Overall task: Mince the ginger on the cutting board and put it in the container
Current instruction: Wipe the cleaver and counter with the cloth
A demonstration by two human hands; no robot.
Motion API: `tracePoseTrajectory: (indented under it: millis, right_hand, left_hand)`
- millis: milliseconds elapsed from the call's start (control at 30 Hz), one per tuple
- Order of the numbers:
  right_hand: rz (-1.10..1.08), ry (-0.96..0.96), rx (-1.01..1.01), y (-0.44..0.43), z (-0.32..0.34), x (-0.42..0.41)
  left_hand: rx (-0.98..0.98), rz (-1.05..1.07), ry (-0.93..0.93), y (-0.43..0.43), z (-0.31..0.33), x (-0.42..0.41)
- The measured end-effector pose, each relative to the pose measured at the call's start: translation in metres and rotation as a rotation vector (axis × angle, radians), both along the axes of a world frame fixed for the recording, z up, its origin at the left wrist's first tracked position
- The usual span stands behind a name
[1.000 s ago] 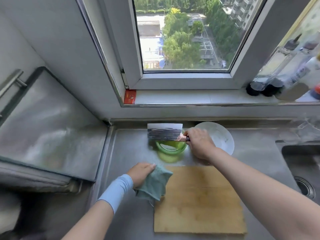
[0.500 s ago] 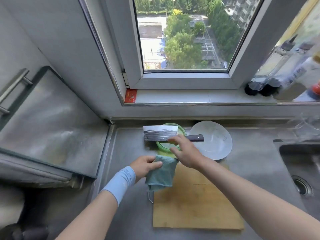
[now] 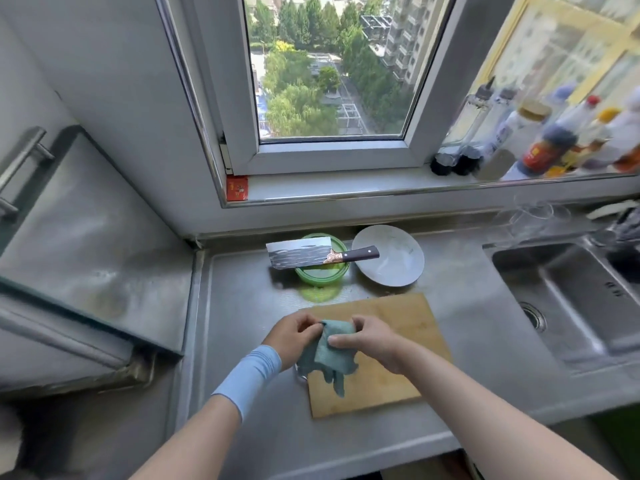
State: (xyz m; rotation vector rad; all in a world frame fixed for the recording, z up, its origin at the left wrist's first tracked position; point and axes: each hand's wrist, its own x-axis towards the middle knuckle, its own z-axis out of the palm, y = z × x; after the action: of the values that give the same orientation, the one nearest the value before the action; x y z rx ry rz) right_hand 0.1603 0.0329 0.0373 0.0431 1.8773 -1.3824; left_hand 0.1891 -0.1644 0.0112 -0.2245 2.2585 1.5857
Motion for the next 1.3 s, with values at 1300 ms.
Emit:
tracePoseTrajectory:
  millis: [1300]
  right_hand:
    - [0.238, 1.027, 0.734, 0.005, -0.142, -0.009]
  left_hand:
    - [-0.644, -0.047, 0.275, 0.005, -0.102, 0.015]
